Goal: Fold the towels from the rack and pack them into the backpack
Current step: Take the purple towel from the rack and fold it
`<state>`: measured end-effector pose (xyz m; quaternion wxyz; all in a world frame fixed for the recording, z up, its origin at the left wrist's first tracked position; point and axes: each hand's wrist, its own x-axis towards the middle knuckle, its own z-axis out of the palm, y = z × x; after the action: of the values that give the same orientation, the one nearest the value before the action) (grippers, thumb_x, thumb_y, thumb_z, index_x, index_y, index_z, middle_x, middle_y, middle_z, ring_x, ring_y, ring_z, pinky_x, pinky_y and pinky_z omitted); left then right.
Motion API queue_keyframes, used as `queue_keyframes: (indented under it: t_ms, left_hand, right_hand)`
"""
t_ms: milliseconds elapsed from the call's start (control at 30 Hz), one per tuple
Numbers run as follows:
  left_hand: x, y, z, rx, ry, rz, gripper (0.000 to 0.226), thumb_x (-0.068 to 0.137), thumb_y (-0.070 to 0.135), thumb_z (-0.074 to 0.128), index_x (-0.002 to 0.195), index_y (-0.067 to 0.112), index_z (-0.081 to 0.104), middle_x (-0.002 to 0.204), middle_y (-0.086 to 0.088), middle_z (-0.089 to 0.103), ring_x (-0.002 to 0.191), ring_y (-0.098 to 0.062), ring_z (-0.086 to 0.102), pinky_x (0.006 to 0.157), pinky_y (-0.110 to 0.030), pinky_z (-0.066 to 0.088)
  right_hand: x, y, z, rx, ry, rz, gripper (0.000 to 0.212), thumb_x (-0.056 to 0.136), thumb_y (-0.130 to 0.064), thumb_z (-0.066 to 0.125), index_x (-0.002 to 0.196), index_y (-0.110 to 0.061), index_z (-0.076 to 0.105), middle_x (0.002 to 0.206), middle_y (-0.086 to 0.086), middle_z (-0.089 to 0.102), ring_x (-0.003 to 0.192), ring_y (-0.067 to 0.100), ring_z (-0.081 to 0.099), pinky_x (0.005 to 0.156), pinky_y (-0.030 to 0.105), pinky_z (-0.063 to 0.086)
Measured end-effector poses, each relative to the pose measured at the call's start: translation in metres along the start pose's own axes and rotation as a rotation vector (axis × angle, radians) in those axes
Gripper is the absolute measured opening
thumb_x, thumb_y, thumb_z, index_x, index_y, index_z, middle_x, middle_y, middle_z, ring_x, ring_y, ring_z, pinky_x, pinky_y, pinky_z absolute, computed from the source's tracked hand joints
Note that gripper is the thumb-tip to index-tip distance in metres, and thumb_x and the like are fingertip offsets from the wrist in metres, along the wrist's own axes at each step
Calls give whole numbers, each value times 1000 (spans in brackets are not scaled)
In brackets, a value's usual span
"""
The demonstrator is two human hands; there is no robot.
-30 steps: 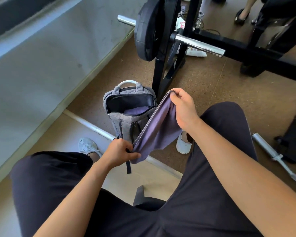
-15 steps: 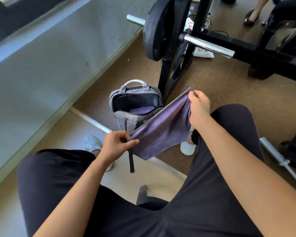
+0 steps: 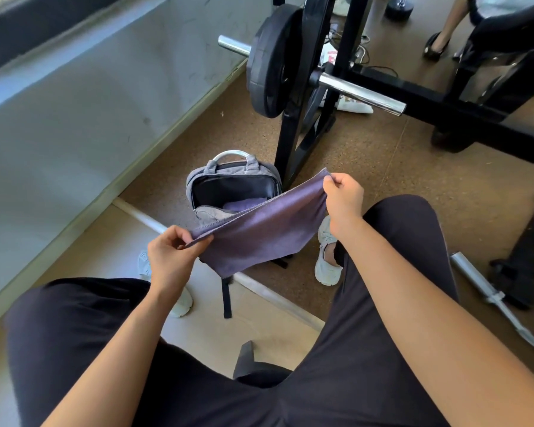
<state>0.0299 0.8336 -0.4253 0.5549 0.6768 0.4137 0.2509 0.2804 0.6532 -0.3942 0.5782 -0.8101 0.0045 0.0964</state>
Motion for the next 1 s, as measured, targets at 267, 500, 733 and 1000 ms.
queue_keyframes:
  t_ms: [267,500,733,1000]
  left_hand:
    - [3,2,-6,15,112,-10,7,87,10,80,94,11,79,84,0,77,77,-8,67,80,-27,54]
    - [7,2,-11,132,205,-51,26,90,21,77,116,18,76,91,4,74,87,-11,69,84,-20,52]
    - [11,0,-11,11,247,-94,32,96,37,69,86,6,65,76,0,61,70,-12,53,70,-32,46]
    - [7,6,-9,27,270,-22,29,94,33,73,75,19,56,72,9,52,63,-2,47,69,-24,42]
  right_hand:
    - [1,7,0,-197,-143,7,26,100,-10,51,120,-4,67,107,10,65,99,22,59,81,32,45]
    - [-2,11,2,-293,-284,0,26,98,-7,56,123,-5,65,110,6,63,102,21,57,83,30,43]
    - [-5,13,4,-282,-367,-10,8,90,-14,71,97,-15,68,89,3,67,87,20,63,75,34,54]
    - [-17,11,3,-197,-214,-106,7,93,-12,67,90,-11,62,77,1,63,72,13,58,62,24,44]
